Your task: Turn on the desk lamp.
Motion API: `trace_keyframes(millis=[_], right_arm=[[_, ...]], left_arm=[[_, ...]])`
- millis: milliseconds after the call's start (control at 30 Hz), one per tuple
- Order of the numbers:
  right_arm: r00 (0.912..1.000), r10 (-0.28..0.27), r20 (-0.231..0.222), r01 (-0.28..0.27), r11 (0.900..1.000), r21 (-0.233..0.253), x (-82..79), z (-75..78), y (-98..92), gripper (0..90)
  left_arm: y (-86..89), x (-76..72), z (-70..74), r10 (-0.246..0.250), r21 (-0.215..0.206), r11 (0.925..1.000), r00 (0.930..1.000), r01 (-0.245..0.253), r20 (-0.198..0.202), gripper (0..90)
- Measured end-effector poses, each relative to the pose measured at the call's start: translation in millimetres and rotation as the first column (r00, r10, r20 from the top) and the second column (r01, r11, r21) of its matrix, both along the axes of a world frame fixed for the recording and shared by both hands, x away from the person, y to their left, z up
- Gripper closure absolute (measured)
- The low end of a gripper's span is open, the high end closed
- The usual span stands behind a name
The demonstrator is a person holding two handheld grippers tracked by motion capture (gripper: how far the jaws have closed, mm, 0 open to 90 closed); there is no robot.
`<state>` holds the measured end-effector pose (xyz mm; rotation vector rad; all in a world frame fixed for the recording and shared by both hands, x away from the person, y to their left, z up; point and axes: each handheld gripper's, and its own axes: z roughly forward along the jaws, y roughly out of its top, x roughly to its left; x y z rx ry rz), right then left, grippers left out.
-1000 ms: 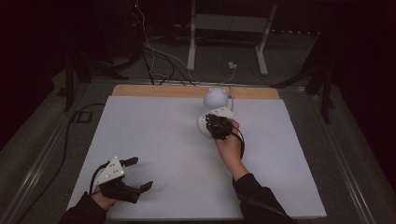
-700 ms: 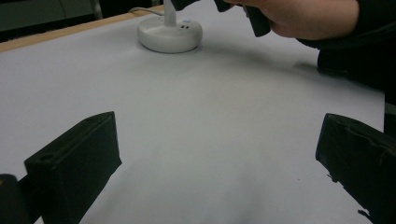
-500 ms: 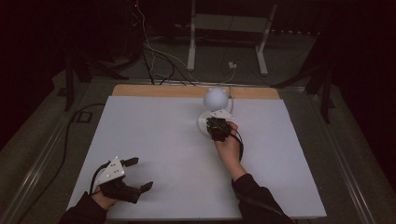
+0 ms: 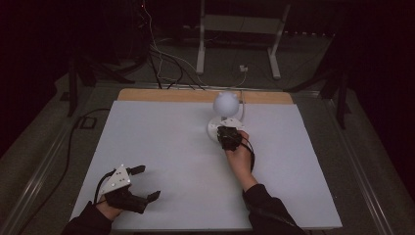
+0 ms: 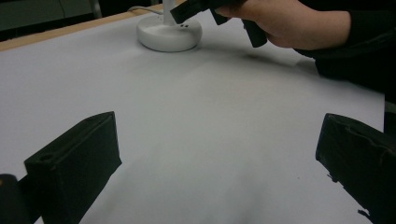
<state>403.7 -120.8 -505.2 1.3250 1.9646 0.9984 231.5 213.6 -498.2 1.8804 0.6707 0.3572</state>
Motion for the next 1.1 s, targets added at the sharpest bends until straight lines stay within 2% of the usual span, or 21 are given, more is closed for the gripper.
trace_keyframes(millis=[300,1100], right_arm=[[0.9999,0.003,-0.016,-0.003,1.000,-0.001,-0.1,-6.6,0.6,90.0],[0.9997,0.006,0.025,-0.006,0.999,-0.032,-4.1,-10.6,3.2,90.0]], left_arm=[[-0.1,-0.1,0.0,-0.003,0.002,1.0000,1.0000,0.003,0.001,0.3],[-0.7,0.2,-0.6,-0.008,0.009,0.9999,1.0000,0.008,-0.004,0.3]])
